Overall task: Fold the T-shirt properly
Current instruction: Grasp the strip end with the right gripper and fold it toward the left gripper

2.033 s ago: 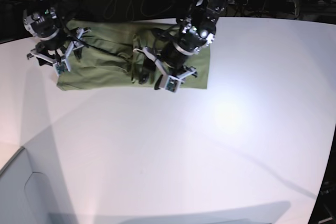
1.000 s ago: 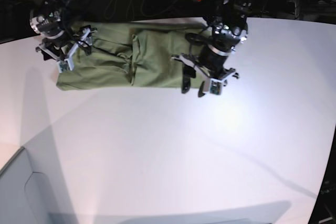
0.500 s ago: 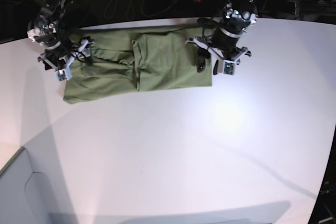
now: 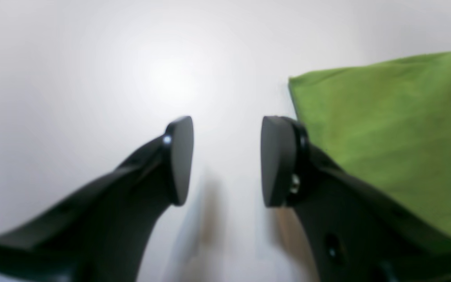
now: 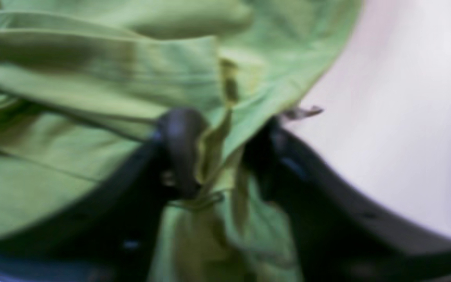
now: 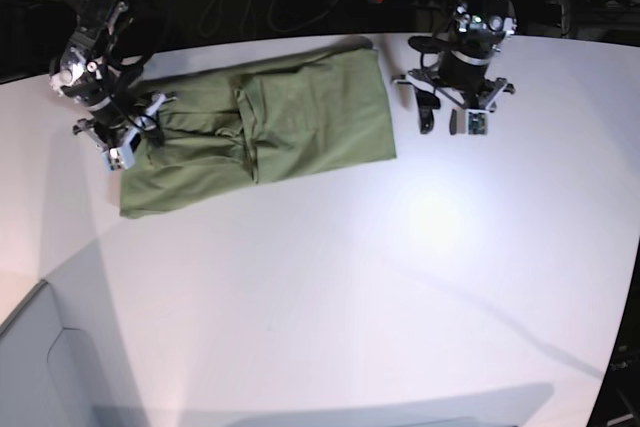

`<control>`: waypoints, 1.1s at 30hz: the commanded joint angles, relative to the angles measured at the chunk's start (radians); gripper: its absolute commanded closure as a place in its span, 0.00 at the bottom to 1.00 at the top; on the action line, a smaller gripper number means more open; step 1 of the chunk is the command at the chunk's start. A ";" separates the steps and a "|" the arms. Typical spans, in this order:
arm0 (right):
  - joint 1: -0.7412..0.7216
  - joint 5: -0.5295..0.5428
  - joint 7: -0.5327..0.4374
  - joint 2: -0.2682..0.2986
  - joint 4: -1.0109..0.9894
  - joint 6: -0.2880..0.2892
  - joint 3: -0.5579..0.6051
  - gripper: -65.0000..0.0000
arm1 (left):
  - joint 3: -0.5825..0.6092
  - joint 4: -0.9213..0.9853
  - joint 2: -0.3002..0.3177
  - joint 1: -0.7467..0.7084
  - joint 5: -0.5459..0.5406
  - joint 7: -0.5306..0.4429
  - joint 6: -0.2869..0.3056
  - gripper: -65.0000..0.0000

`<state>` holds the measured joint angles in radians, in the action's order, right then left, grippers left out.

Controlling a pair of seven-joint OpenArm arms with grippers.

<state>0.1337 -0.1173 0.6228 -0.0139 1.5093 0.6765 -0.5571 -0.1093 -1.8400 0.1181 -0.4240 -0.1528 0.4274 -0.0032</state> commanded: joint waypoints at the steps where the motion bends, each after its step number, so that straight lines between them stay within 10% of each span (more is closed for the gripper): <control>1: 0.017 -0.069 0.116 -0.007 -0.031 0.022 0.022 0.82 | -0.005 -0.020 0.002 0.000 -0.004 -0.020 0.002 0.59; 4: 0.017 -0.069 0.116 -0.007 -0.025 0.022 0.044 1.00 | -0.005 -0.020 0.004 -0.003 -0.004 -0.020 0.002 0.59; 18: 0.037 -0.069 0.116 -0.016 0.234 0.022 0.052 1.00 | -0.010 0.064 -0.001 -0.003 -0.004 -0.020 0.002 0.59; 33: 0.128 -0.069 0.110 -0.011 0.512 0.022 0.332 1.00 | 0.076 0.147 -0.039 0.064 -0.004 -0.019 0.002 0.59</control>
<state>0.2638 -0.2073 0.7563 -0.0299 2.0003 0.6834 -0.2237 -0.0311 -1.6840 0.0772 -0.3546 -0.1528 0.4084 0.0002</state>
